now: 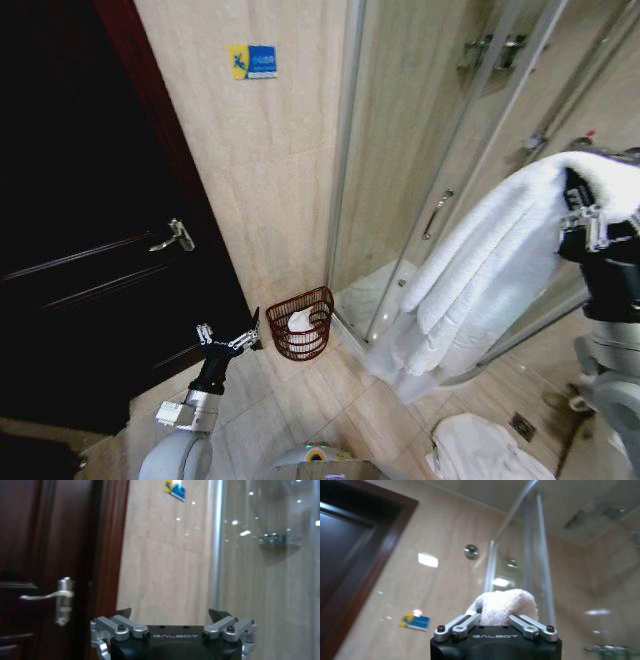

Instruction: Discard the used towel into the hamper.

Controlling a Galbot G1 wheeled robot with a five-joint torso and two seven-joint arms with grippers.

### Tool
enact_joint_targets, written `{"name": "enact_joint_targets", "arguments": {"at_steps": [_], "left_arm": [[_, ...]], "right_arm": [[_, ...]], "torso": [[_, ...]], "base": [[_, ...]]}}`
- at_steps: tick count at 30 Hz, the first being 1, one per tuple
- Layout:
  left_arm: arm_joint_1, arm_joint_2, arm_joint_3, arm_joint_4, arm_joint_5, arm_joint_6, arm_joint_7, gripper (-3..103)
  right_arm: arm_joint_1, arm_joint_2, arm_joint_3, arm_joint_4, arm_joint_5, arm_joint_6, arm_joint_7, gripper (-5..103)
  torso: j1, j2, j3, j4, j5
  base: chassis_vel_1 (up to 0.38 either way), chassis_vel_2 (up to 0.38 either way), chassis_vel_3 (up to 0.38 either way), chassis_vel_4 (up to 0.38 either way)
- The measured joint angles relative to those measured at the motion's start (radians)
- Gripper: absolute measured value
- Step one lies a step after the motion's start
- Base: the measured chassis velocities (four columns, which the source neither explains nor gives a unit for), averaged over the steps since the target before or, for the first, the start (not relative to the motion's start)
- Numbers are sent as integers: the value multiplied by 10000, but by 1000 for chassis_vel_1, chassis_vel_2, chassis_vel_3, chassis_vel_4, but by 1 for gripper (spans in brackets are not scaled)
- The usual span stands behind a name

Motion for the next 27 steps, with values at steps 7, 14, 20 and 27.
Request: {"name": "enact_joint_targets", "arguments": {"at_steps": [7,14,20,27], "left_arm": [[0,1,0,0,0,0,0,100],[0,0,0,0,0,0,0,100],[0,0,0,0,0,0,0,100],[1,0,0,0,0,0,0,100]], "right_arm": [[513,-640,16,1,691,-162,-168,5],[1291,-1571,-119,5,1130,-282,-292,5],[1959,-2157,-390,-505,1246,-366,-451,5],[2711,-2692,-919,-1677,1264,-313,-869,5]], "torso": [[1,0,1,0,0],[1,0,0,3,-1],[1,0,1,2,2],[1,-1,1,4,1]], "base": [[89,98,99,102],[132,128,127,133],[122,126,120,117],[91,95,107,89]]}}
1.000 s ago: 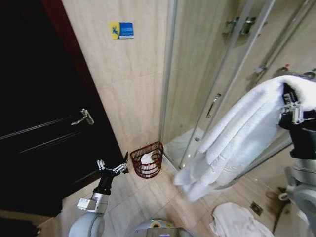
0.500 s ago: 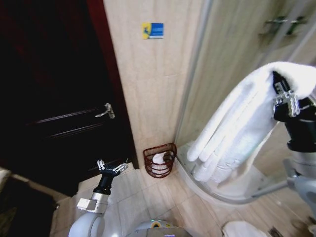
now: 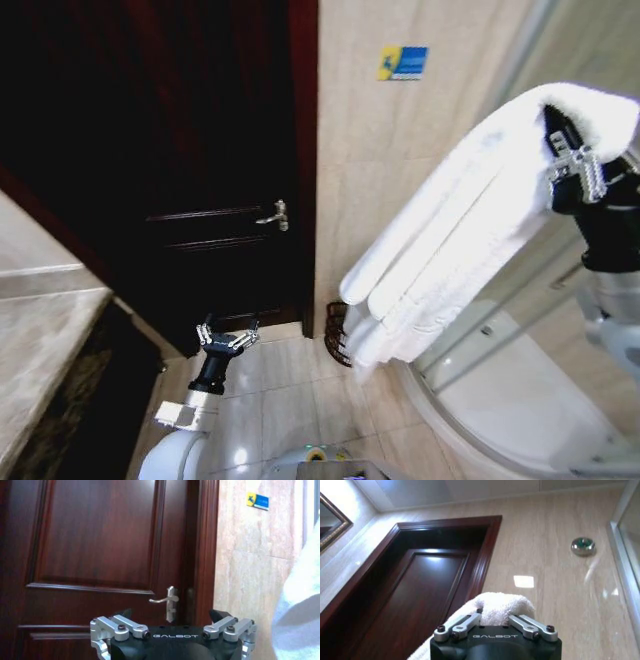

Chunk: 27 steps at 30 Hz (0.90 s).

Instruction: Discard the used towel into the hamper.

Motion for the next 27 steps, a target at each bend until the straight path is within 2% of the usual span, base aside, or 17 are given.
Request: {"name": "enact_joint_targets", "arguments": {"at_steps": [10,19,27], "left_arm": [[0,0,2,0,0,0,0,100],[-1,0,2,0,0,0,0,100],[-1,0,2,0,0,0,0,100]], "right_arm": [[977,-114,-1074,-1643,-343,144,-44,5],[1661,-132,-1861,-2120,-390,200,-64,5],[2977,-356,-2833,-2922,-503,225,-159,5]], "torso": [[0,0,0,-5,2],[0,0,-1,-6,-2],[0,0,-1,-5,-2]], "base": [[6,13,5,5],[0,0,0,0],[0,0,0,0]]}}
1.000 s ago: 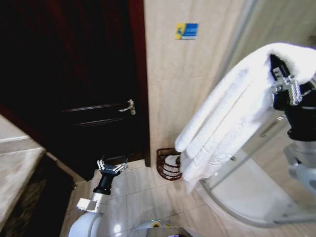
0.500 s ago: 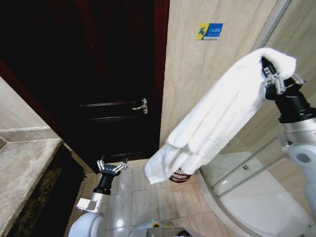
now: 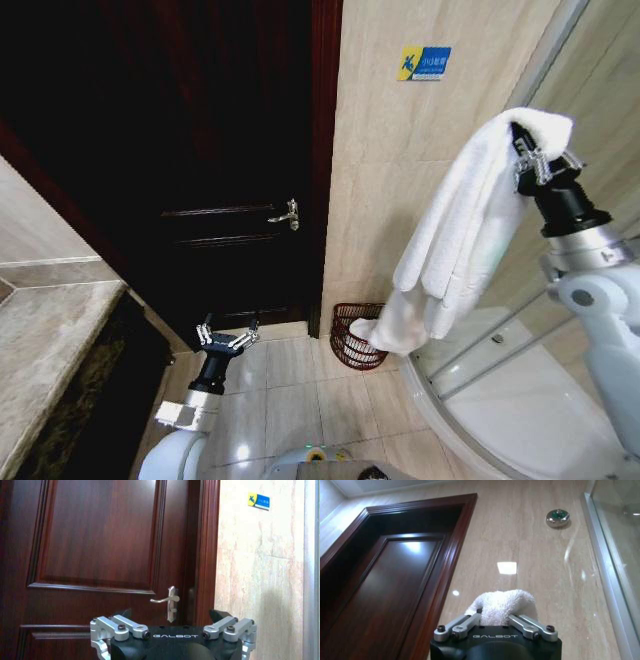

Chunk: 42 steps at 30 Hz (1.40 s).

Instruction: Discard the used towel into the hamper.

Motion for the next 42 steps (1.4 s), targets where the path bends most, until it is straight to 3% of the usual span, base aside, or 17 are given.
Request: {"name": "enact_joint_targets", "arguments": {"at_steps": [24,31,42], "left_arm": [[0,0,0,0,0,0,0,100],[0,0,0,0,0,0,0,100],[0,1,0,0,0,0,0,100]], "right_arm": [[3468,-421,-2367,-2606,162,164,-497,5],[4050,325,-3540,-3023,-171,257,-545,5],[3392,1189,-3705,-3400,-798,531,-942,5]], "torso": [[-1,0,0,1,0],[0,0,0,3,-1],[0,1,0,0,2]], "base": [[0,0,0,0],[0,0,0,0],[0,0,0,0]]}}
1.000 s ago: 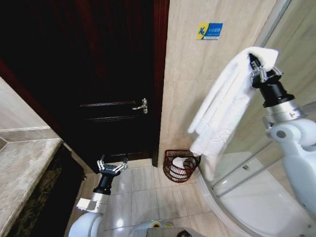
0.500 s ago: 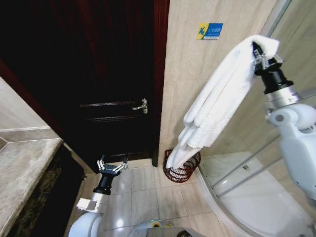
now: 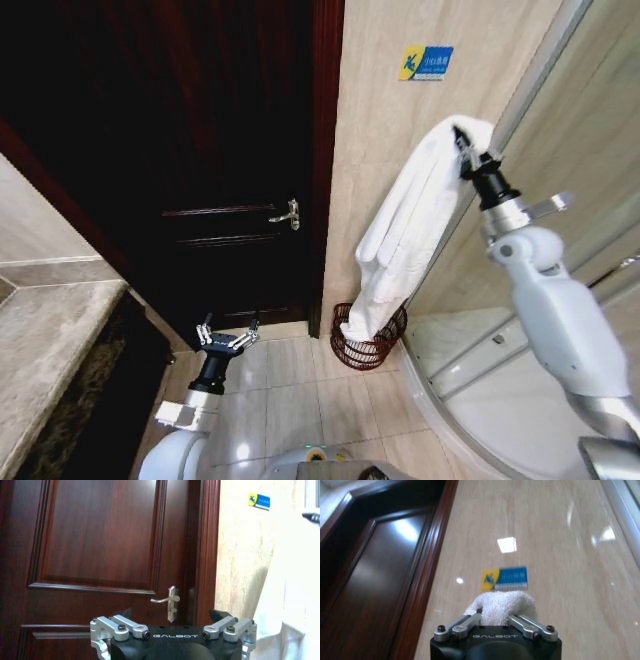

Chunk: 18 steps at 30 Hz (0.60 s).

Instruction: Discard the used towel into the hamper.

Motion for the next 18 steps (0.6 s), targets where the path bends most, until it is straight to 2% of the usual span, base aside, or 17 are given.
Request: {"name": "enact_joint_targets", "arguments": {"at_steps": [6,11,13,14,18], "left_arm": [[0,-1,1,0,0,0,0,100],[0,-1,0,-1,0,0,0,100],[0,-1,-1,0,0,0,0,100],[0,0,-1,0,0,1,0,100],[0,0,0,0,0,1,0,100]], "right_arm": [[-636,697,152,-751,-389,342,-357,5],[-816,866,286,-1207,-450,532,-465,5],[-1301,877,662,-1381,-480,629,-513,5],[-1505,888,807,-1467,-508,669,-543,5],[-1865,1019,924,-1661,-553,743,-639,5]], "torso": [[0,0,0,0,0],[0,0,0,3,-3],[1,0,0,5,-1],[0,0,0,-3,1],[-1,0,-1,-4,-2]], "base": [[0,0,0,0],[0,0,0,0],[0,0,0,0],[0,0,0,0],[0,0,0,0]]}}
